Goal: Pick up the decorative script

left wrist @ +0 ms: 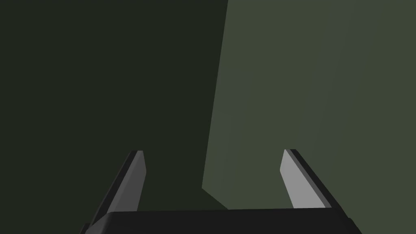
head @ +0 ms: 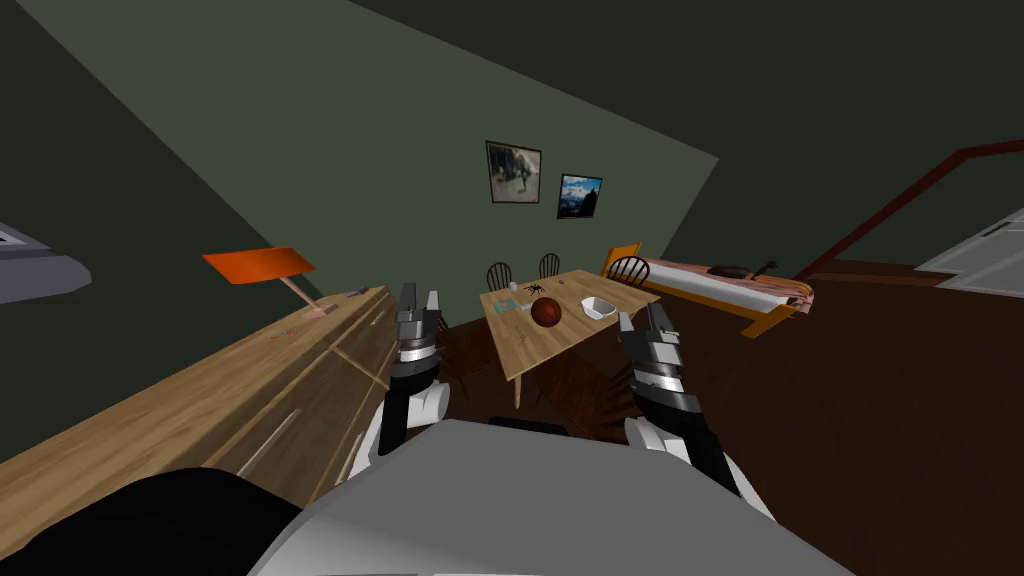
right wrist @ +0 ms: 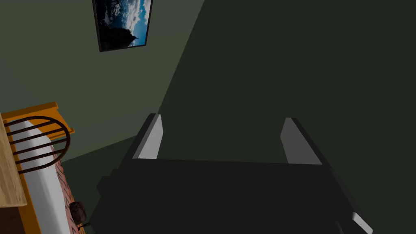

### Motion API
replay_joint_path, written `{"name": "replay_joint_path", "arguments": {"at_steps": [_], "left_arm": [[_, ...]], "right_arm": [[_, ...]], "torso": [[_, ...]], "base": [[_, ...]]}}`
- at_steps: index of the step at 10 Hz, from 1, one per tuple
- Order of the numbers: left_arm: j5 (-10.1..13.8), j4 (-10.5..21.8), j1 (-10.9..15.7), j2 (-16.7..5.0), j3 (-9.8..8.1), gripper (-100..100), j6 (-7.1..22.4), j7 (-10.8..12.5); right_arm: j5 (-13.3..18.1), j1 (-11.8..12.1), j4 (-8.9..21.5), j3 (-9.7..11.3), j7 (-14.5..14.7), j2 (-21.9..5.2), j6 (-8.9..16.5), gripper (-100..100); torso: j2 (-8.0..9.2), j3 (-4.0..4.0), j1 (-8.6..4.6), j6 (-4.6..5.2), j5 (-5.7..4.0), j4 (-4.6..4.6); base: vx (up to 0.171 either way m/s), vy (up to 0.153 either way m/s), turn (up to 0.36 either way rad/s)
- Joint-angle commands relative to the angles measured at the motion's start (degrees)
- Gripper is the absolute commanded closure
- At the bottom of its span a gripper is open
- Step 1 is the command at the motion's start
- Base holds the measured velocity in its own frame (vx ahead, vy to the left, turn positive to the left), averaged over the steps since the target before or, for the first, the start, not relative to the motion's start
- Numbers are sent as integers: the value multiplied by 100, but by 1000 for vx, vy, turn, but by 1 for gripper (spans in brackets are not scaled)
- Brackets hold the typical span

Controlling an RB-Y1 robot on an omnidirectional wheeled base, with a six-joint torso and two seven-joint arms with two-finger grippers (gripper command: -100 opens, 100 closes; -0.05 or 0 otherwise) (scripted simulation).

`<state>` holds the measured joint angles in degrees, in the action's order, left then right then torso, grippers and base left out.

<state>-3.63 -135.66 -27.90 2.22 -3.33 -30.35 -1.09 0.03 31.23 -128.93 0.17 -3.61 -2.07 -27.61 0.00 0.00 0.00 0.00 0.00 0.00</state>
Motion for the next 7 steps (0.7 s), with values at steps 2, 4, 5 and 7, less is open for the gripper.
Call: {"name": "replay_joint_path", "arguments": {"at_steps": [2, 4, 5, 7], "left_arm": [[0, 0, 1, 0, 0, 0, 0, 0], [0, 0, 1, 0, 1, 0, 0, 0], [0, 0, 2, 1, 1, 0, 0, 0], [0, 1, 2, 1, 1, 0, 0, 0]], "right_arm": [[79, -1, 120, -9, 37, -419, 145, -100], [164, -1, 242, -7, 72, -758, 290, -100], [216, 0, 316, -1, 91, -930, 375, -100], [337, 4, 492, 17, 132, -1298, 570, -100]], "torso": [[19, 10, 3, -1, 1, 3], [46, 26, 10, -1, 2, 10], [52, 30, 17, -1, 4, 11], [61, 35, 23, -1, 5, 14]], "base": [[-92, 25, 82], [-132, 43, 89], [-149, 62, 102], [-159, 78, 124]]}}
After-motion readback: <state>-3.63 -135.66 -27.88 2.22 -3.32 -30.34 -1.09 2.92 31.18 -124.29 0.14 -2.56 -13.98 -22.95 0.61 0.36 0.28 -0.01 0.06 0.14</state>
